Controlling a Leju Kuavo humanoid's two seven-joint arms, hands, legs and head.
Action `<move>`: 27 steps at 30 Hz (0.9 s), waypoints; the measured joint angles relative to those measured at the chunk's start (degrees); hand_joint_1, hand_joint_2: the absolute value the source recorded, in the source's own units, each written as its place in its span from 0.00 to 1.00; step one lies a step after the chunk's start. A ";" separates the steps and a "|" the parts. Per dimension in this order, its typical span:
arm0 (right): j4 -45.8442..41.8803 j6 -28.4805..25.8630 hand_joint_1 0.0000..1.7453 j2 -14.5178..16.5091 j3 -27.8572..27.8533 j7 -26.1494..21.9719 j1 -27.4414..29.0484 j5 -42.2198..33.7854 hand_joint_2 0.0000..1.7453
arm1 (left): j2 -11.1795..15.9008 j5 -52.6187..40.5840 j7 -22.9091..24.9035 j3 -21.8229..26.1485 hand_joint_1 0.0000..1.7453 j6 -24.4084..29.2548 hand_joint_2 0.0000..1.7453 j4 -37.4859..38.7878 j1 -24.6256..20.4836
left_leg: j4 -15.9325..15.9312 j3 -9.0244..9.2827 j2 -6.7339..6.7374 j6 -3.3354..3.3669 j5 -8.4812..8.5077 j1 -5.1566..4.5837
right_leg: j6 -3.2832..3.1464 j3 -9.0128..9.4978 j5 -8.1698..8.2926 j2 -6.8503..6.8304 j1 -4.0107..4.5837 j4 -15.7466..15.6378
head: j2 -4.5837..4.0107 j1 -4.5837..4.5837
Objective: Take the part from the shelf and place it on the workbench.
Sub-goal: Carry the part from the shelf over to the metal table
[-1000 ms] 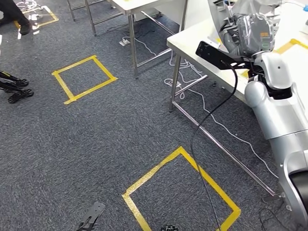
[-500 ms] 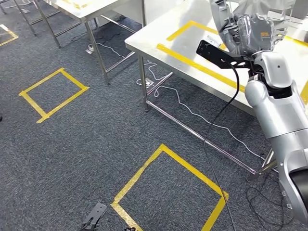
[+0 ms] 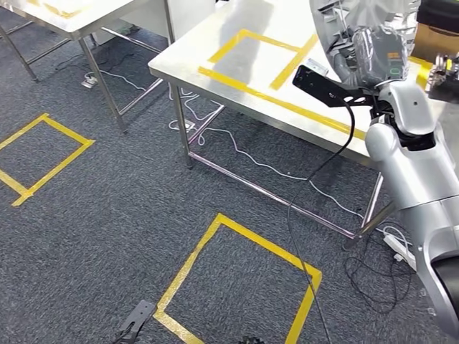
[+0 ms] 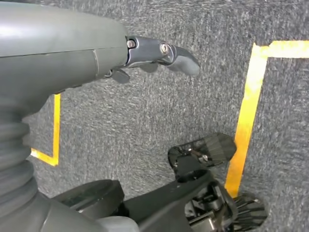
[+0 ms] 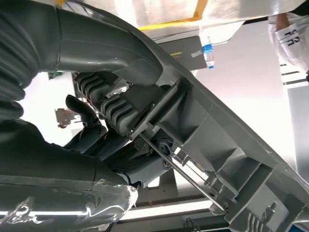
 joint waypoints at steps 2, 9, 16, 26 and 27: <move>-0.01 0.00 1.00 0.00 0.01 0.02 -0.02 -0.01 1.00 | -0.08 0.00 0.00 0.03 0.00 0.00 1.00 0.00 -0.01 | 0.06 0.44 1.26 -0.31 -0.39 0.20 | 0.40 2.32 2.72 -0.92 -0.06 -3.96 | 0.00 0.03; -0.03 -0.03 1.00 0.14 0.01 0.13 -0.64 0.11 1.00 | 0.02 0.11 0.00 0.44 0.00 0.00 1.00 -0.02 -0.14 | 0.67 1.54 4.17 -2.30 -2.02 -0.34 | -1.55 8.30 6.42 -2.43 0.35 -15.34 | 0.00 -0.08; 0.00 -0.27 1.00 0.45 0.44 0.25 0.07 1.26 1.00 | -0.02 0.17 -0.02 0.62 0.00 -0.04 1.00 -0.02 0.00 | 16.11 -6.94 -0.52 -3.08 -7.82 0.01 | -2.86 8.23 6.61 2.31 -0.08 -15.48 | 0.00 -0.55; -0.05 -2.15 1.00 1.14 1.95 -0.66 1.31 4.60 1.00 | 0.10 0.24 -0.02 0.75 0.00 -0.31 1.00 -0.02 -0.12 | 0.39 -0.57 -2.66 -1.86 -0.13 -0.07 | -1.90 8.35 6.99 4.31 0.10 -16.13 | 0.00 -0.63; -0.05 -2.28 1.00 1.66 2.37 -0.76 1.73 5.02 1.00 | 0.09 0.24 -0.02 0.75 0.00 -0.46 1.00 -0.02 -0.12 | 0.39 -0.58 -2.74 -1.75 -0.08 -0.07 | -1.80 8.45 7.05 4.23 0.10 -16.27 | 0.00 -0.65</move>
